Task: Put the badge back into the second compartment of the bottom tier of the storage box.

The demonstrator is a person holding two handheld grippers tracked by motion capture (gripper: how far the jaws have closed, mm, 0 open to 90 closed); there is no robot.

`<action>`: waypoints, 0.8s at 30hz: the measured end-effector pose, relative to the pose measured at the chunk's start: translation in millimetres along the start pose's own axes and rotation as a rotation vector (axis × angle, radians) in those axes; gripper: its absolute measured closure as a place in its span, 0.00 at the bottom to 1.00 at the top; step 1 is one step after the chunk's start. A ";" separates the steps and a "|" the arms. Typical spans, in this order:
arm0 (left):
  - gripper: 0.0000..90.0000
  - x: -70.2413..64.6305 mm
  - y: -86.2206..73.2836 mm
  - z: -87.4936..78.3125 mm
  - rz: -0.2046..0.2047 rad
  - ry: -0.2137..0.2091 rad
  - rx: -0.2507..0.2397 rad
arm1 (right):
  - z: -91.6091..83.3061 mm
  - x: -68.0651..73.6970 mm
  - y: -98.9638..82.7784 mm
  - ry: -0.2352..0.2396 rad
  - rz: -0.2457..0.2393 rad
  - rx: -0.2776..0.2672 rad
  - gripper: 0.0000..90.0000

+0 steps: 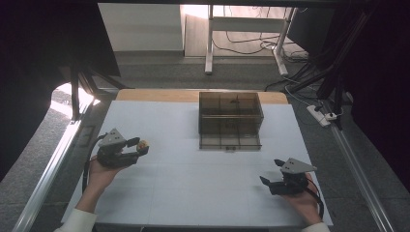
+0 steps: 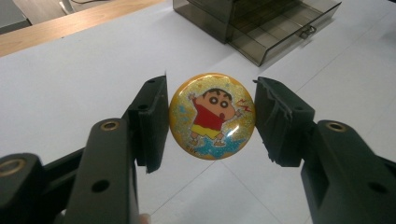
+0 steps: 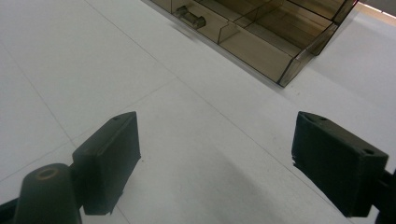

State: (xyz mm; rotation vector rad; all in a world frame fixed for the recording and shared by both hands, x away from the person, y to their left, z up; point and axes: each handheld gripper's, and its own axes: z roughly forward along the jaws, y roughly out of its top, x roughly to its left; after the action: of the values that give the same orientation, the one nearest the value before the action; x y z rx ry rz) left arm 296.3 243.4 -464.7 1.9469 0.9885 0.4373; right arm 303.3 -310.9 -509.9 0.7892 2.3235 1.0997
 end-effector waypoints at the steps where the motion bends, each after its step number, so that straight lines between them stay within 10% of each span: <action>1: 0.52 -0.1 0.2 -0.1 0.000 -0.002 -0.003 | 0.0 0.0 0.0 0.000 0.000 0.000 0.17; 24: 0.52 -23.5 24.6 26.1 0.027 -0.059 -0.013 | -1.5 -0.5 0.4 0.009 0.014 -0.017 0.17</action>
State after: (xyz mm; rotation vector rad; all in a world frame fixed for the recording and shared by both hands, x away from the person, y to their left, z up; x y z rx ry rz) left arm 309.7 203.4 -456.7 1.9520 0.9209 0.3987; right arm 302.8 -311.9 -508.6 0.7971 2.3164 1.1305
